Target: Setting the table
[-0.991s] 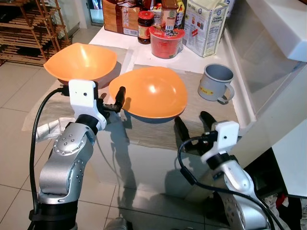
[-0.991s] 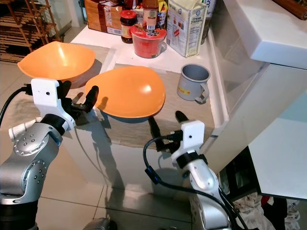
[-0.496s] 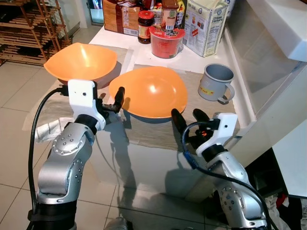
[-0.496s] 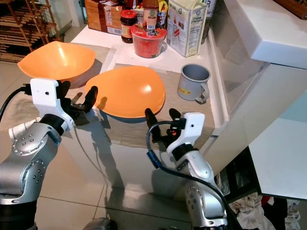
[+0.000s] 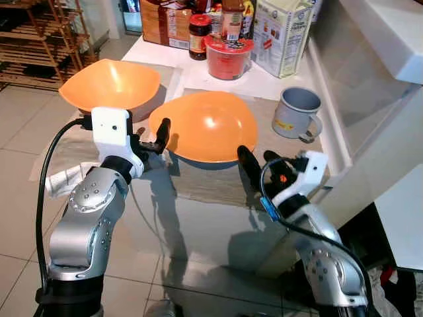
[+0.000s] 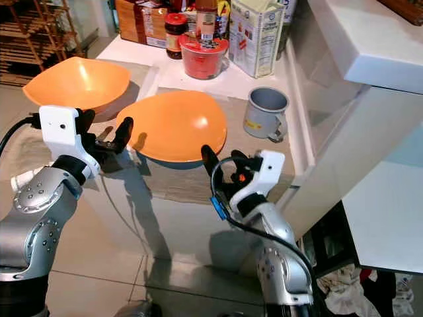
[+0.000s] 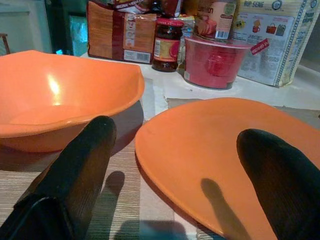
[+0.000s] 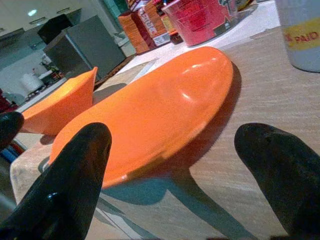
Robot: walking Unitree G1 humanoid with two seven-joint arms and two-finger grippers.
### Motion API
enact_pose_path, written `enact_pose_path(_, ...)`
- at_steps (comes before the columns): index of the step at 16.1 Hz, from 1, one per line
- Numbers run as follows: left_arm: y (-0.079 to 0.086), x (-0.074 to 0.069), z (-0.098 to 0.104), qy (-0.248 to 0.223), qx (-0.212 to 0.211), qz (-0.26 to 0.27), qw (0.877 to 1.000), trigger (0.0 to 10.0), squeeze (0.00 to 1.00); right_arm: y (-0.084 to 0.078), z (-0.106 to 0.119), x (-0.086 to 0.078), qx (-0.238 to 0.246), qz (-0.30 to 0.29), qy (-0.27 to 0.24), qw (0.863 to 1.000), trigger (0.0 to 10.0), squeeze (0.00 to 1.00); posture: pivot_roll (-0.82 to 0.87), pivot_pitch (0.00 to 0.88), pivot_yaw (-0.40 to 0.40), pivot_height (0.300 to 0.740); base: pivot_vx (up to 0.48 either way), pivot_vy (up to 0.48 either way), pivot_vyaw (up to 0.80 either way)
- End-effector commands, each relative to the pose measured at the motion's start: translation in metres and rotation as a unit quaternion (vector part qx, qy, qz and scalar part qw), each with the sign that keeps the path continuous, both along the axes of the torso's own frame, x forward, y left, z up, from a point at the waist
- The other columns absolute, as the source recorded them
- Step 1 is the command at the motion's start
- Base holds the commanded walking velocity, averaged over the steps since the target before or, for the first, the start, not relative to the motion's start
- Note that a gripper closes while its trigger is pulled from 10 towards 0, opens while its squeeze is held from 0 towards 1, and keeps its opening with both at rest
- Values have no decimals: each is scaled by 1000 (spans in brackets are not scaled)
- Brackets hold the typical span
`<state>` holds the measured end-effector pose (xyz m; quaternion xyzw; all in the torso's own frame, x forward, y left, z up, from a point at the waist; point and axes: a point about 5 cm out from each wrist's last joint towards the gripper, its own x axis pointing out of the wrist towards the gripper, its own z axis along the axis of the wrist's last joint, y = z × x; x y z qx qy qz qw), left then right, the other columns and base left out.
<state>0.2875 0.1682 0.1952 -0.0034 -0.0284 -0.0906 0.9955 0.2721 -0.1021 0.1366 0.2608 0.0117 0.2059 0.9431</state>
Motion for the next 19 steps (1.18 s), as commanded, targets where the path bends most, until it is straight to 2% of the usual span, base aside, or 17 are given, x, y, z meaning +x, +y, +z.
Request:
enact_pose_path(1,-2,0,7,-10,-1,-8,1000,10000,0,-1,0,3,11,5,9,1000,10000,141,134,75,-35,740,0,0,0)
enact_pose_path(4,-2,0,7,-11,-4,-6,1000,10000,0,4,-4,15,37,28,35,998,10000,141,143,74,-41,740,0,0,0)
enact_pose_path(10,-2,-1,8,-12,-5,-5,1000,10000,0,17,-8,31,50,50,49,996,10000,149,158,68,-48,740,0,0,0)
enact_pose_path(13,-3,-3,8,-12,-5,-4,1000,10000,0,24,-10,32,61,56,58,995,10000,157,162,71,-51,740,0,0,0)
enact_pose_path(14,-3,-3,8,-12,-6,-5,1000,10000,0,24,-12,32,65,57,64,994,10000,188,161,71,-52,740,0,0,0)
enact_pose_path(16,-3,-3,8,-12,-6,-6,1000,10000,0,24,-17,32,50,61,80,994,10000,224,159,72,-53,740,0,0,0)
enact_pose_path(19,-3,-2,8,-13,-7,-6,1000,10000,0,22,-20,31,39,59,85,994,10000,227,156,73,-54,740,0,0,-735)
